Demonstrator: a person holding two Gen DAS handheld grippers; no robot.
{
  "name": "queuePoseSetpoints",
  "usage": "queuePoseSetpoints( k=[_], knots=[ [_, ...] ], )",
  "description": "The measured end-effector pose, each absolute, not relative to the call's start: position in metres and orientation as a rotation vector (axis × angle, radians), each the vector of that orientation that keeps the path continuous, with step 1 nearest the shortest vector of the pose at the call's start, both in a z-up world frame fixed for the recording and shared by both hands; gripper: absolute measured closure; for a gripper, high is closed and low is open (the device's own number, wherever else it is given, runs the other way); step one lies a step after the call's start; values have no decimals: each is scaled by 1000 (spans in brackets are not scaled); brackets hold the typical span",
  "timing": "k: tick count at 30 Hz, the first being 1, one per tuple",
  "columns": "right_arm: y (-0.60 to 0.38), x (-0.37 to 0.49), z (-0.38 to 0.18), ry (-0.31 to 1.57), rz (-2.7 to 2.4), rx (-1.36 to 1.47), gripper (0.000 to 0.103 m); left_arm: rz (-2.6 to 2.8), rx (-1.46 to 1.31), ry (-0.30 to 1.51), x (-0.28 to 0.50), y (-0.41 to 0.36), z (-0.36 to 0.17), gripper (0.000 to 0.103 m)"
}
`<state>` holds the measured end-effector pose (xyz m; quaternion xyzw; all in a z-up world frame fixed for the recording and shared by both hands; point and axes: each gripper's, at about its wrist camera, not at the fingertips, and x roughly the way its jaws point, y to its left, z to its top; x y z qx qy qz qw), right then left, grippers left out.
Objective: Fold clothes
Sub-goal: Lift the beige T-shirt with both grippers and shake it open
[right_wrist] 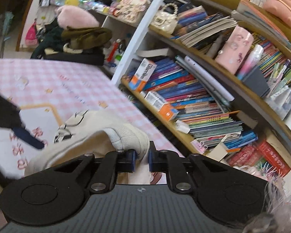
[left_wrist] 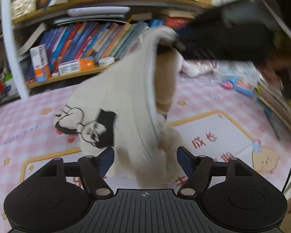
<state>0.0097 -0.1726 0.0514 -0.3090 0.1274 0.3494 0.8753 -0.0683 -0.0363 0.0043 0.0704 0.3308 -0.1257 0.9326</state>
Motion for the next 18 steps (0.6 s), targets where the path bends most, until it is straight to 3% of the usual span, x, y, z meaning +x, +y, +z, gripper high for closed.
queuePoseSetpoints(
  k=[7,15,17,18],
  knots=[
    [-164,19,73,223,715,-631,92,-187,325,686,-68,-59,-17,29],
    [-168,27,67,253,699,-647,92,-166,108,625,-70,-34,1,29],
    [-171,29,66,263,694,-641,92,-156,74,629,-68,-30,2,31],
    [-173,30,65,265,693,-639,92,-153,51,633,-67,-28,2,41]
  ],
)
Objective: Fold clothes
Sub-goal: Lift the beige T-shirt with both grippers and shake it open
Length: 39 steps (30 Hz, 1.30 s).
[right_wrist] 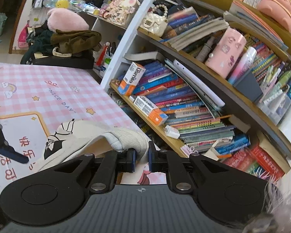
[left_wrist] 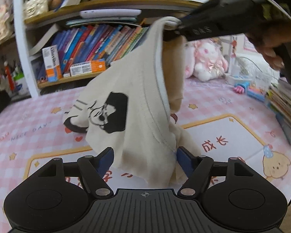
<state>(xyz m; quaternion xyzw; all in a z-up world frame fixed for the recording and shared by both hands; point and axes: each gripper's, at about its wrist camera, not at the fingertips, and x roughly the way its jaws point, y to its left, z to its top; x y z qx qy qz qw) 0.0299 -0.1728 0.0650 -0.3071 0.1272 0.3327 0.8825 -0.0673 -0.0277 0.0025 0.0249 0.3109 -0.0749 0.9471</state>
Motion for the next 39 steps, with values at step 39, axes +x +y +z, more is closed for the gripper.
queuePoseSetpoints(
  k=[39],
  knots=[
    [-211,16,200,-39,693,-394,95,146,-35,187,23,89,149,97]
  ],
)
